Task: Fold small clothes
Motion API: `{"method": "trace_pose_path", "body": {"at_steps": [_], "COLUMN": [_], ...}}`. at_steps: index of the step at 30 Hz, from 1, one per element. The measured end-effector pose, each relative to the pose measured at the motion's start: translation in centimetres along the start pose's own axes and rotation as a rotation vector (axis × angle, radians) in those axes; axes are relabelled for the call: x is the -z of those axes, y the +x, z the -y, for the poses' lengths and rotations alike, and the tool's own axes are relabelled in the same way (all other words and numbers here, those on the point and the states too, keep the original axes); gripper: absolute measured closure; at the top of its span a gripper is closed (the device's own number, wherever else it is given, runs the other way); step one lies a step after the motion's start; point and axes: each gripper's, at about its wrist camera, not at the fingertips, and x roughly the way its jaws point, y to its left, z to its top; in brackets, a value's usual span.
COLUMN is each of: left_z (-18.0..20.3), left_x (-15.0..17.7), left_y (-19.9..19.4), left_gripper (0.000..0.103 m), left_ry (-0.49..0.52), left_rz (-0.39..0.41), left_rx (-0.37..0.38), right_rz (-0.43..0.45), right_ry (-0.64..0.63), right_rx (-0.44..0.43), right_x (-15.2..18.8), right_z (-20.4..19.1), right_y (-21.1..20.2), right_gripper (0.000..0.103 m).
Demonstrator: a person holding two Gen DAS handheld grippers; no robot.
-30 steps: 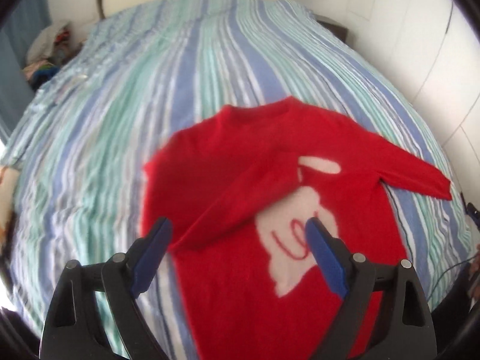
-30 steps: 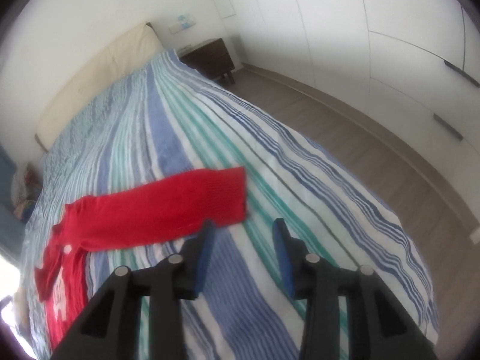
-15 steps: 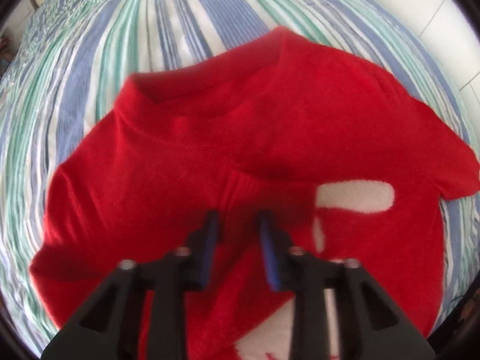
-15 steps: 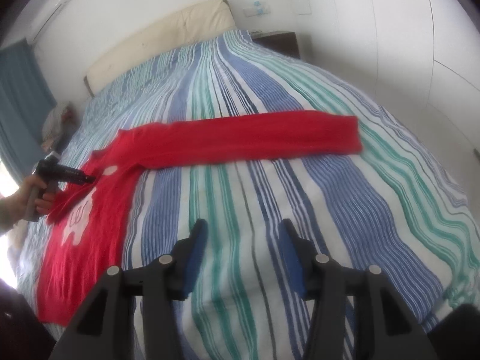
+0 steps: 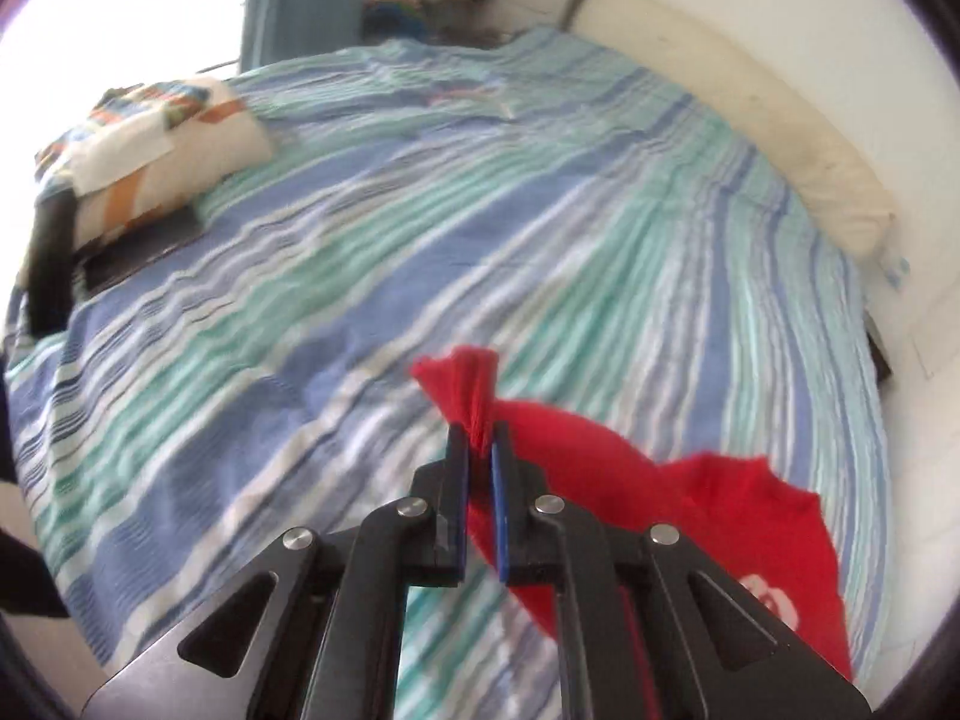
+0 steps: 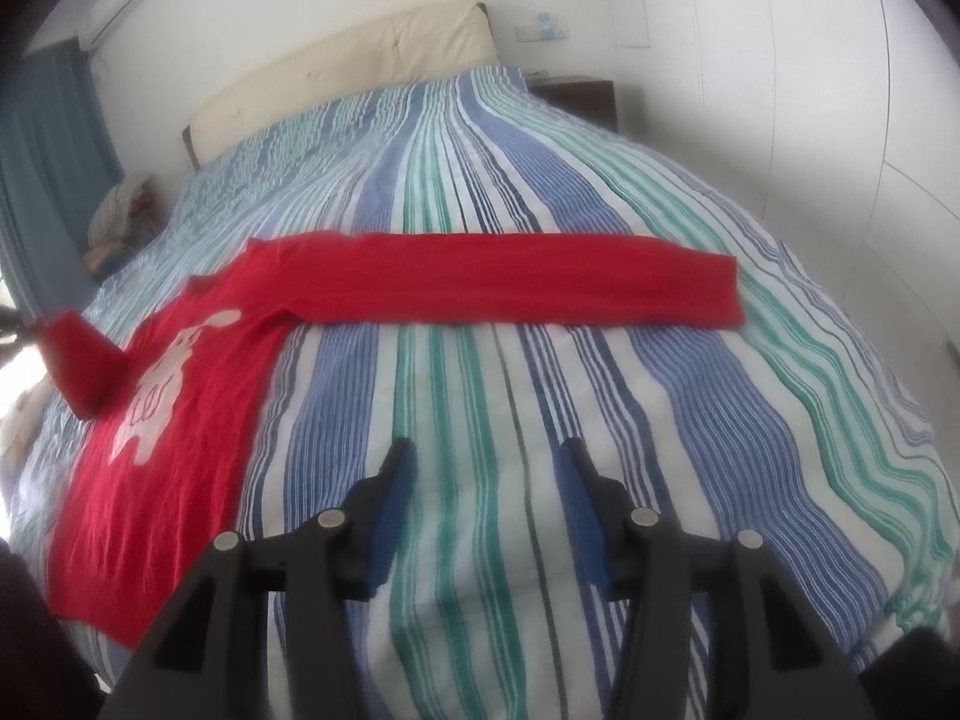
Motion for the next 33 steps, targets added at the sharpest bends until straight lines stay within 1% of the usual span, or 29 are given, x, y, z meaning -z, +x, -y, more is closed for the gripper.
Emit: {"method": "trace_pose_path", "body": {"at_steps": [2, 4, 5, 7, 10, 12, 14, 15, 16, 17, 18, 19, 20, 21, 22, 23, 24, 25, 27, 28, 29, 30, 31, 32, 33], "left_z": [-3.9, -6.6, -7.0, -8.8, -9.7, -9.7, -9.9, -9.9, -9.7, -9.2, -8.3, -7.2, -5.8, -4.2, -2.2, 0.0, 2.5, 5.1, 10.5, 13.0, 15.4, 17.7, 19.7, 21.3, 22.6], "left_x": [0.7, 2.3, 3.2, 4.4, 4.8, 4.8, 4.9, 5.0, 5.1, 5.3, 5.5, 5.8, 5.9, 6.0, 5.9, 5.7, 5.3, 4.9, 4.2, 4.0, 4.0, 4.1, 4.3, 4.3, 4.2], "left_y": [2.0, 3.6, 4.7, 5.1, 4.3, 4.5, 6.1, 6.7, 7.1, 6.8, 5.8, 4.4, 2.5, 0.6, -0.9, -2.0, -2.5, -2.3, -0.4, 1.1, 3.0, 5.2, 7.6, 9.9, 11.7], "left_gripper": [0.098, 0.098, 0.098, 0.098, 0.099, 0.099, 0.099, 0.098, 0.092, 0.082, 0.074, 0.057, 0.042, 0.036, 0.028, 0.024, 0.023, 0.019, 0.014, 0.014, 0.014, 0.014, 0.014, 0.016, 0.018], "left_ry": [-0.043, -0.059, -0.074, -0.114, -0.143, -0.131, -0.101, -0.083, -0.054, -0.004, 0.064, 0.138, 0.212, 0.287, 0.353, 0.413, 0.471, 0.528, 0.631, 0.674, 0.715, 0.745, 0.768, 0.784, 0.795], "left_rz": [-0.016, -0.047, -0.066, -0.076, -0.049, -0.049, -0.096, -0.129, -0.164, -0.175, -0.167, -0.131, -0.061, 0.010, 0.059, 0.085, 0.084, 0.060, -0.008, -0.033, -0.055, -0.077, -0.120, -0.167, -0.194], "left_rx": [-0.099, -0.171, -0.188, -0.199, -0.210, -0.276, -0.325, -0.329, -0.345, -0.383, -0.437, -0.495, -0.522, -0.502, -0.449, -0.366, -0.268, -0.168, 0.018, 0.081, 0.113, 0.121, 0.126, 0.127, 0.120], "right_rz": [-0.003, -0.011, -0.013, -0.020, -0.032, -0.037, -0.039, -0.041, -0.044, -0.050, -0.061, -0.077, -0.093, -0.107, -0.110, -0.103, -0.088, -0.074, -0.072, -0.084, -0.102, -0.129, -0.153, -0.176, -0.214], "right_ry": [-0.021, -0.046, -0.057, -0.078, -0.103, -0.113, -0.121, -0.125, -0.130, -0.135, -0.139, -0.148, -0.162, -0.182, -0.206, -0.231, -0.262, -0.300, -0.388, -0.429, -0.458, -0.473, -0.477, -0.476, -0.476], "right_rx": [-0.008, -0.011, -0.013, -0.010, 0.004, 0.014, 0.022, 0.025, 0.026, 0.023, 0.015, 0.007, -0.002, -0.009, -0.011, -0.017, -0.028, -0.046, -0.098, -0.136, -0.184, -0.237, -0.281, -0.315, -0.340], "right_x": [0.1, 0.3, 0.4, 0.6, 1.0, 1.1, 1.2, 1.2, 1.2, 1.1, 0.8, 0.3, -0.4, -1.3, -2.6, -4.1, -5.8, -7.7, -11.7, -13.5, -15.3, -16.8, -18.2, -19.3, -20.2], "right_z": [-0.6, -1.2, -1.4, -1.9, -2.3, -2.4, -2.5, -2.6, -2.7, -2.8, -2.9, -2.9, -3.1, -3.2, -3.4, -3.8, -4.4, -5.4, -8.2, -9.9, -11.7, -13.6, -15.2, -16.8, -18.3], "right_y": [0.1, 0.3, 0.4, 0.5, 0.7, 0.8, 1.0, 1.0, 1.1, 1.2, 1.1, 1.0, 0.8, 0.4, 0.0, -0.3, -0.5, -0.4, 1.2, 2.6, 4.5, 6.7, 9.1, 11.5, 14.1], "right_gripper": [0.054, 0.054, 0.054, 0.054, 0.054, 0.054, 0.054, 0.054, 0.054, 0.054, 0.054, 0.054, 0.049, 0.044, 0.031, 0.021, 0.019, 0.018, 0.018, 0.018, 0.018, 0.018, 0.018, 0.018, 0.018]}}
